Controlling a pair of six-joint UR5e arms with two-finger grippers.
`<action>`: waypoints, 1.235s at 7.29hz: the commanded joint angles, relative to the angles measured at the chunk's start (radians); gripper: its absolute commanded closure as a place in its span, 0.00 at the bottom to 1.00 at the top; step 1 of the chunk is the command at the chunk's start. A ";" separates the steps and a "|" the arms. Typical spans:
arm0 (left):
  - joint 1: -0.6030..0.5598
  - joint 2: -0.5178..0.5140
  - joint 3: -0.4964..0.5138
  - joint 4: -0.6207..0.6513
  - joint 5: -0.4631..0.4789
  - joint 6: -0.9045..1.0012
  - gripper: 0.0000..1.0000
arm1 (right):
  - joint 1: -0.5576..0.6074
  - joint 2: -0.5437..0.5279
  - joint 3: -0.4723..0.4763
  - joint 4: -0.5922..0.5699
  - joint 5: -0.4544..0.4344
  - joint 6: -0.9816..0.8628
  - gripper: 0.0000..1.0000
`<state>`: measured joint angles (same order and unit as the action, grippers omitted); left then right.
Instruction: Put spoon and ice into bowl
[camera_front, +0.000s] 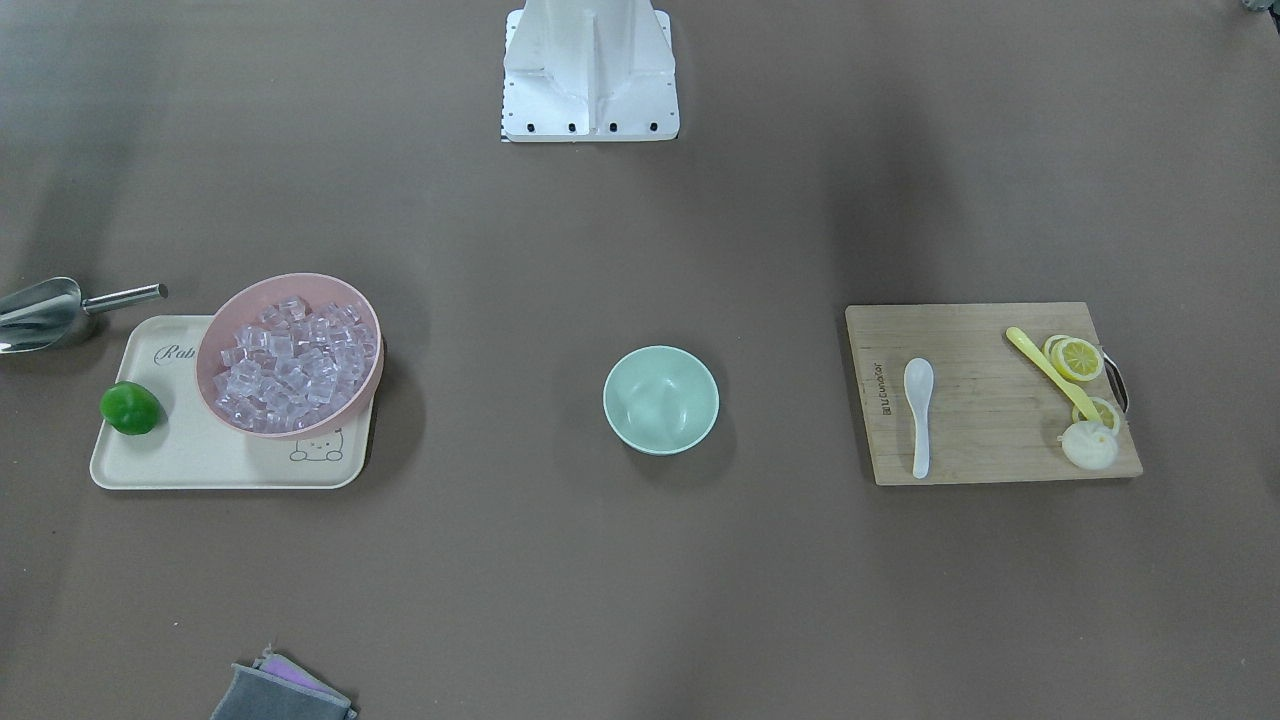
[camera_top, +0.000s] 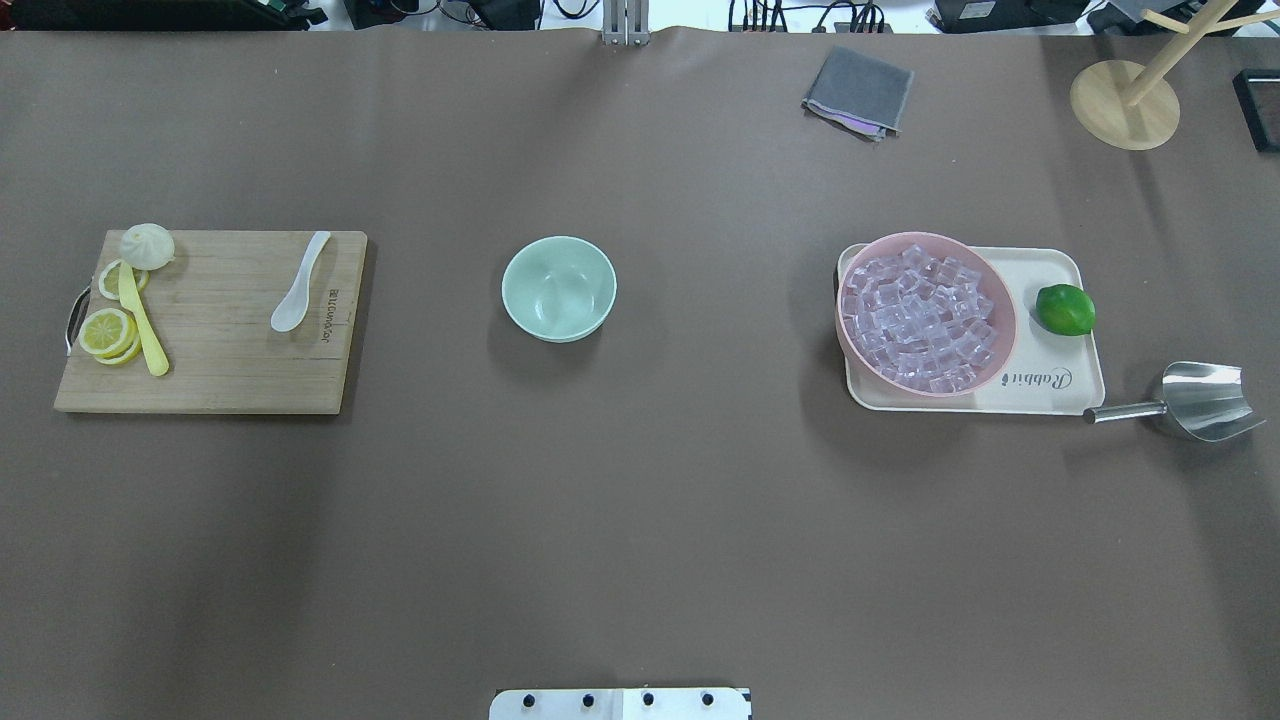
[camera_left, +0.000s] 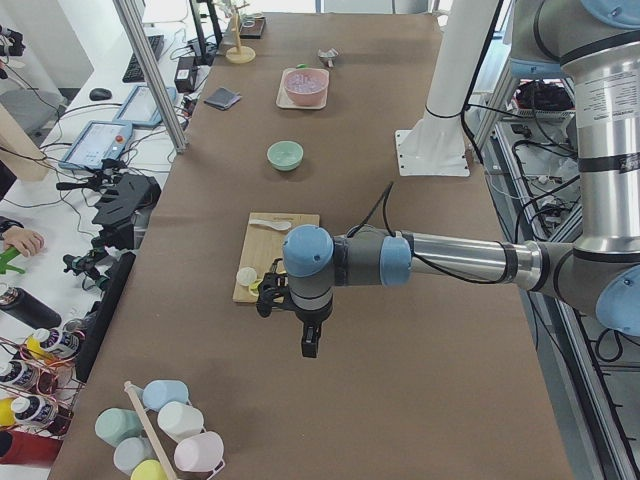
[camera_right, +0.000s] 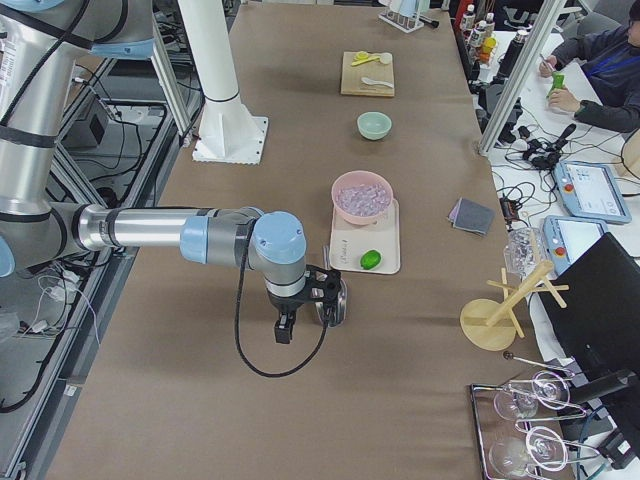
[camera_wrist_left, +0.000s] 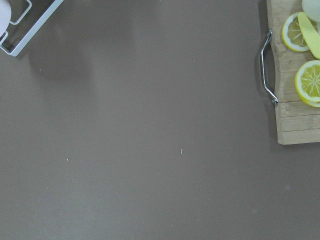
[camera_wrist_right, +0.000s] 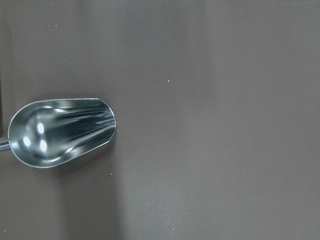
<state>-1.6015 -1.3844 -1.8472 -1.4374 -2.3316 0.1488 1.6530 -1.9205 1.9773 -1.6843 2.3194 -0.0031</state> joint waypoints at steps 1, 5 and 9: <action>0.000 -0.001 -0.003 -0.002 0.001 0.000 0.01 | -0.001 0.000 0.000 0.000 0.000 0.000 0.00; 0.002 -0.016 -0.046 -0.005 0.012 0.000 0.01 | -0.001 -0.024 -0.009 0.131 0.002 0.002 0.00; 0.000 -0.053 -0.047 -0.173 0.000 -0.006 0.01 | -0.001 -0.023 -0.002 0.421 0.119 0.012 0.00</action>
<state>-1.6008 -1.4326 -1.8970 -1.5511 -2.3295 0.1444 1.6521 -1.9448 1.9698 -1.3433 2.4088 0.0084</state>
